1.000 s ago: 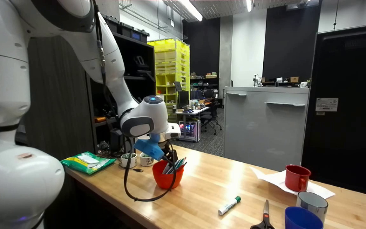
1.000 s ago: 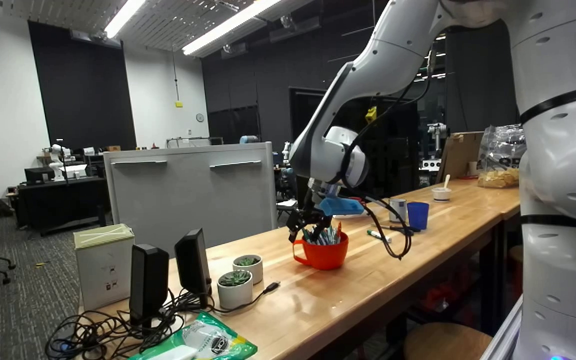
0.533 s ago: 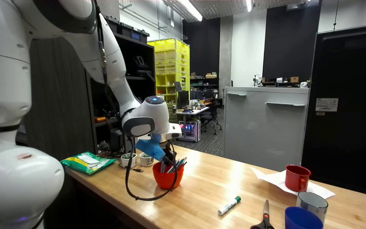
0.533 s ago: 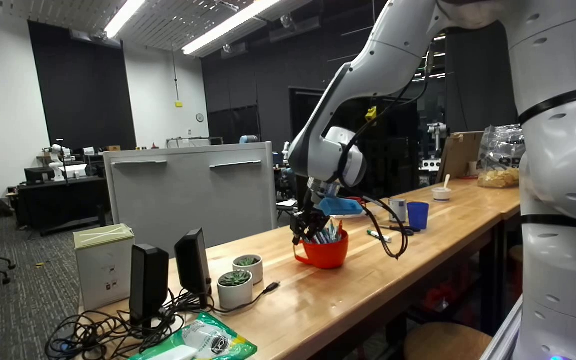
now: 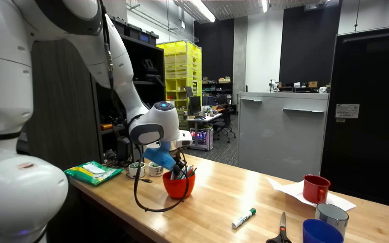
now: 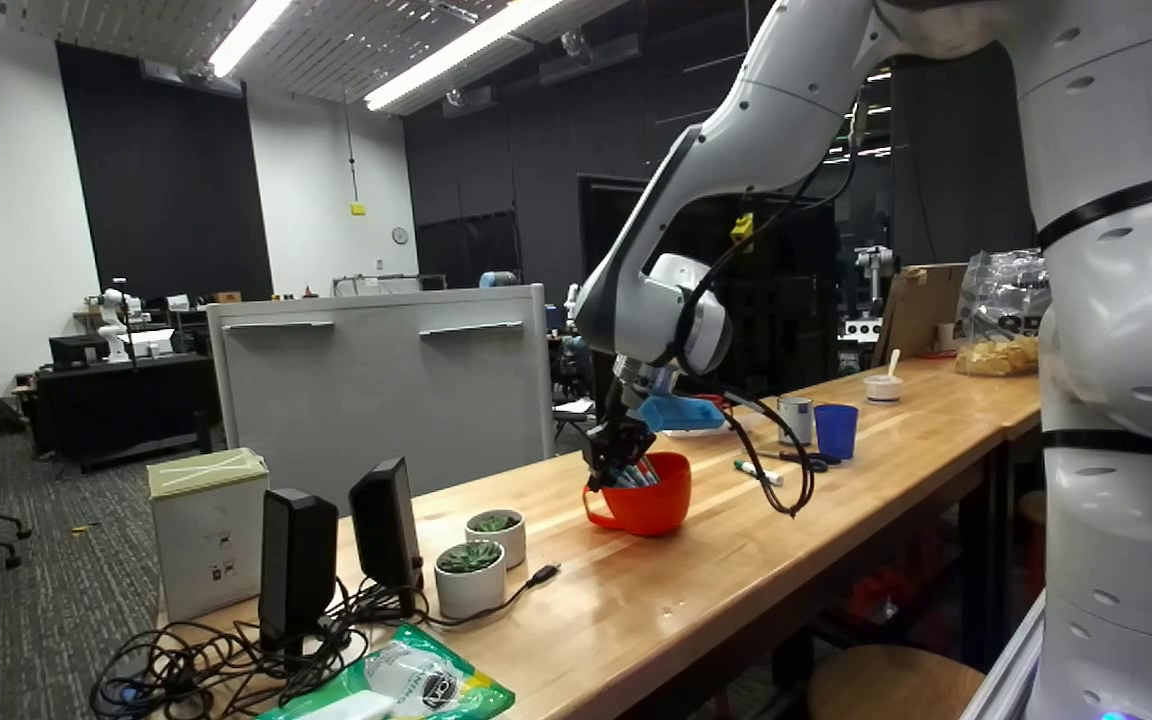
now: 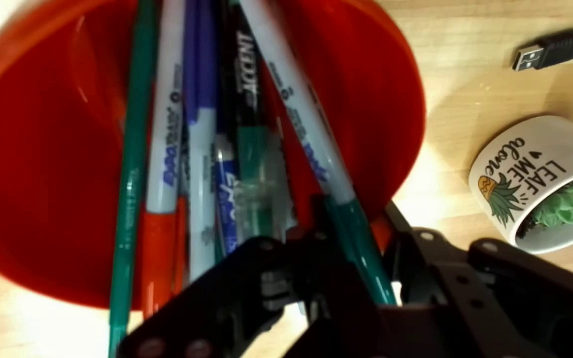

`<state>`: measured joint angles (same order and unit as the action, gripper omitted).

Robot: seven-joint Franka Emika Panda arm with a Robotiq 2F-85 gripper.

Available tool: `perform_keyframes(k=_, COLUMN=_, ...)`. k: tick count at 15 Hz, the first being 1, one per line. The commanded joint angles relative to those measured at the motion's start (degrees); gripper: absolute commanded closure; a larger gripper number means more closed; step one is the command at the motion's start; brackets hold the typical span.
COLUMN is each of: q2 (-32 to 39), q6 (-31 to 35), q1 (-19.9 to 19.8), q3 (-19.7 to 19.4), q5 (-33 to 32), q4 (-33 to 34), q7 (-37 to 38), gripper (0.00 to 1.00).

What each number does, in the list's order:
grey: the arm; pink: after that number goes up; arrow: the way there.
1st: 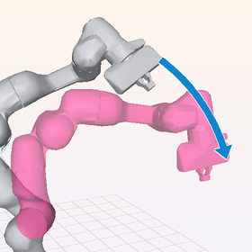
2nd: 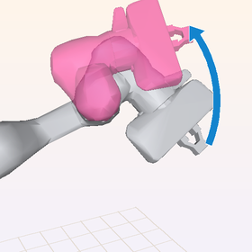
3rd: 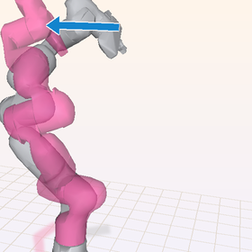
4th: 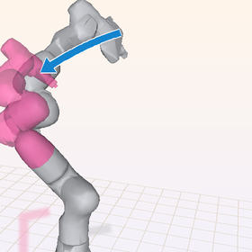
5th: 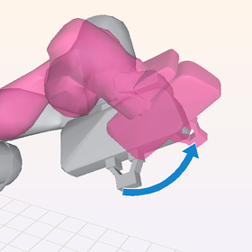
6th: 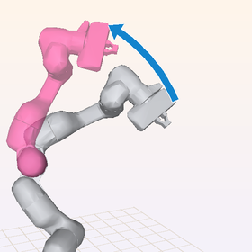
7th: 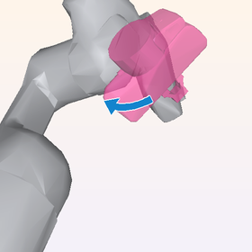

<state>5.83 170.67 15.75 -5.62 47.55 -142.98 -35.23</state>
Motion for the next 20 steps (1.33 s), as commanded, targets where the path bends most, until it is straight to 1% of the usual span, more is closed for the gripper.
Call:
perform_keyframes(k=1, q2=-1.21, q6=-0.27, q1=-0.21, q3=1.18, q5=3.35, q4=-0.59, q7=-3.10, gripper=0.94)
perform_keyframes(k=7, q2=-3.66, q6=-0.38, q1=-0.26, q3=1.94, q5=8.70, q4=-0.88, q7=-6.39, gripper=0.94)
perform_keyframes(k=14, q2=-6.38, q6=0.71, q1=0.42, q3=2.21, q5=15.63, q4=-0.58, q7=-12.53, gripper=0.94)
perform_keyframes(k=20, q2=-7.16, q6=0.78, q1=0.70, q3=2.36, q5=19.41, q4=-0.26, q7=-16.75, gripper=0.94)
